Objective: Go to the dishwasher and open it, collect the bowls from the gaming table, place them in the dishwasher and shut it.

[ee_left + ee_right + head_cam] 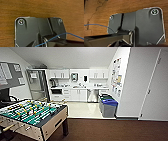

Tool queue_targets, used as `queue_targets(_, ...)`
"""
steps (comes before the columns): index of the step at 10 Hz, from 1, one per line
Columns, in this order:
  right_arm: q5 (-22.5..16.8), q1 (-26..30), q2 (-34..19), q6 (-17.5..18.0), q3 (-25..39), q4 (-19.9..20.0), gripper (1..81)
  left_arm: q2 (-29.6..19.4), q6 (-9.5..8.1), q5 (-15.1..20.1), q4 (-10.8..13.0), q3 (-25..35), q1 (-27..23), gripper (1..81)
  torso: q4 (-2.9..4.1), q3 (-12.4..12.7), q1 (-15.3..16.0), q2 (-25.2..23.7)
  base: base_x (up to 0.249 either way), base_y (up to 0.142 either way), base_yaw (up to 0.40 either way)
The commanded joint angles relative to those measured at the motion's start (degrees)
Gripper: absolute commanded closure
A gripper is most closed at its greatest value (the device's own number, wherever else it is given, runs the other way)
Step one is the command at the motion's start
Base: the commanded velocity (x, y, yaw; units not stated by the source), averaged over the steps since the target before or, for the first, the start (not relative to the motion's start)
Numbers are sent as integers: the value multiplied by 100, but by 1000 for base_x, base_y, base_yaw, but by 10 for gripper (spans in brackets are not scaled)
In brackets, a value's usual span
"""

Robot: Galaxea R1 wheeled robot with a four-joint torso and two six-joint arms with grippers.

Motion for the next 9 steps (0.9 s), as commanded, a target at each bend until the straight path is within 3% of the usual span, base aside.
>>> queue_targets(1, -220, 319, -39, -19, 54, 32, 10, -78, 35, 255, 66, 86, -373, 10, 0, 0, 0, 0, 167, 0, 0)
queue_targets(9, -220, 354, 233, -19, -359, 41, 10, -51, 26, 255, 66, 86, -364, 10, 0, 0, 2, 0, 180, 0, 0)
